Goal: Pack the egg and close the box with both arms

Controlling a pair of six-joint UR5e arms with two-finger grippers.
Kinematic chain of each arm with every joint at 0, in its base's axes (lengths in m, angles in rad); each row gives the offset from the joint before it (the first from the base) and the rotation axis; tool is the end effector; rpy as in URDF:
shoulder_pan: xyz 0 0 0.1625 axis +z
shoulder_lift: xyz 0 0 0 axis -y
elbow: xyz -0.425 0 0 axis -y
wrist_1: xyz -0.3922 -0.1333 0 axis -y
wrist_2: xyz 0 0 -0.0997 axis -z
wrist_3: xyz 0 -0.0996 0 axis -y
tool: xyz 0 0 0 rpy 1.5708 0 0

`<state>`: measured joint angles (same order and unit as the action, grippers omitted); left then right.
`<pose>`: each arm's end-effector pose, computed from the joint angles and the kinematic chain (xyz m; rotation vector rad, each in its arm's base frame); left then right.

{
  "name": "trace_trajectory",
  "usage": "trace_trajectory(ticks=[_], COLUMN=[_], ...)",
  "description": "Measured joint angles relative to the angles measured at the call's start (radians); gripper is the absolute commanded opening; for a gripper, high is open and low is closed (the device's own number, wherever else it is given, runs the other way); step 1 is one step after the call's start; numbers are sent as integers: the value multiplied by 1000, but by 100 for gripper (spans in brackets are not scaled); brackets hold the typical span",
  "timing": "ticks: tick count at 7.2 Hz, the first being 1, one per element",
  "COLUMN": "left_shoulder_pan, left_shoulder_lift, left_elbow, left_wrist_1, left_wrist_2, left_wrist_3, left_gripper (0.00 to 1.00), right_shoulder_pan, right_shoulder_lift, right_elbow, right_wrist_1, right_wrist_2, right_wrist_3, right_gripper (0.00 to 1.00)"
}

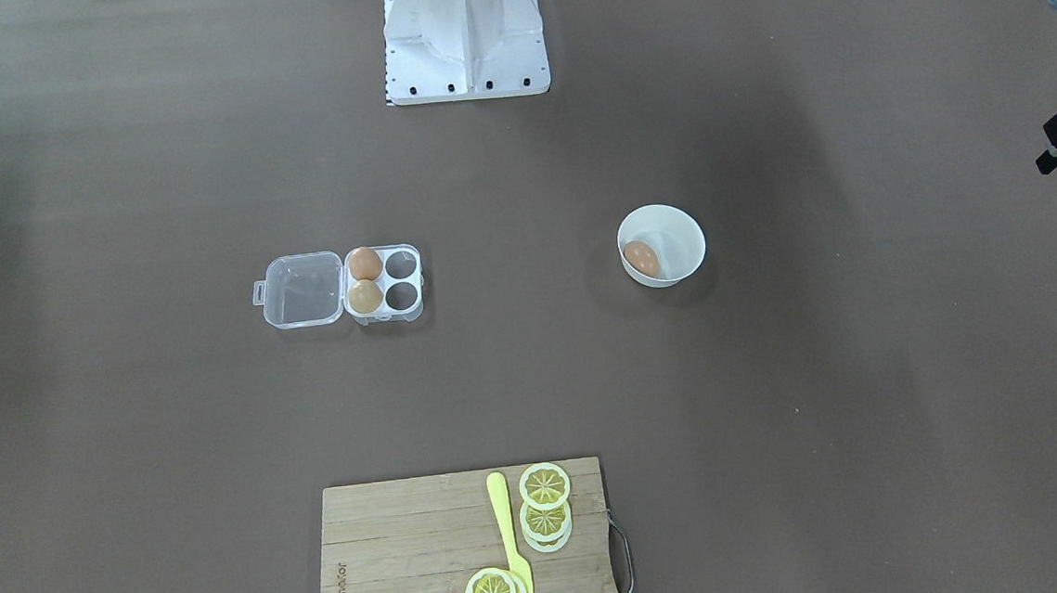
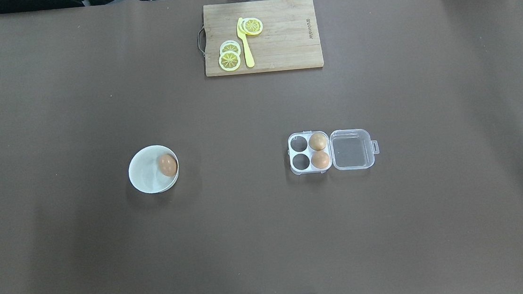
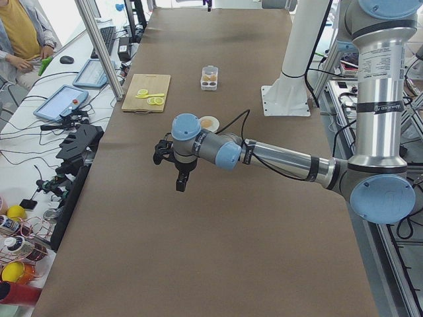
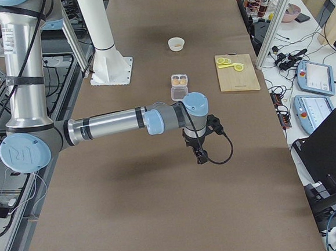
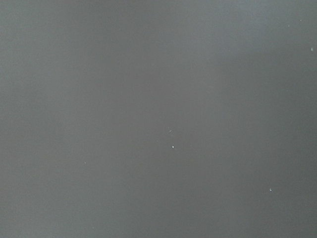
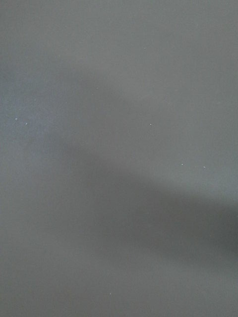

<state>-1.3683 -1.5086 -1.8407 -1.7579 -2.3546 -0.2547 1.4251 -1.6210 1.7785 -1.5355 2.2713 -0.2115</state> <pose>0.0341 -0.4794 0.5326 0.1892 0.8376 0.1057 -0.0011 -0.4834 0.5811 0.2092 -0.6968 -0.4089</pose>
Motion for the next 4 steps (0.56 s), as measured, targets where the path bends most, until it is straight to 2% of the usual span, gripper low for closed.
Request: trace_trajectory(ticks=[4], left_shoulder_pan=[1], left_shoulder_lift=[7], left_elbow=[-2], left_wrist_1=[-5], left_wrist_2=[-2], left_wrist_3=[0], left_gripper=[98], right_shoulder_pan=[0], right_shoulder_lift=[0], right_elbow=[-3], right_wrist_1=[0], right_wrist_2=[26], right_wrist_3=[1], right_gripper=[100])
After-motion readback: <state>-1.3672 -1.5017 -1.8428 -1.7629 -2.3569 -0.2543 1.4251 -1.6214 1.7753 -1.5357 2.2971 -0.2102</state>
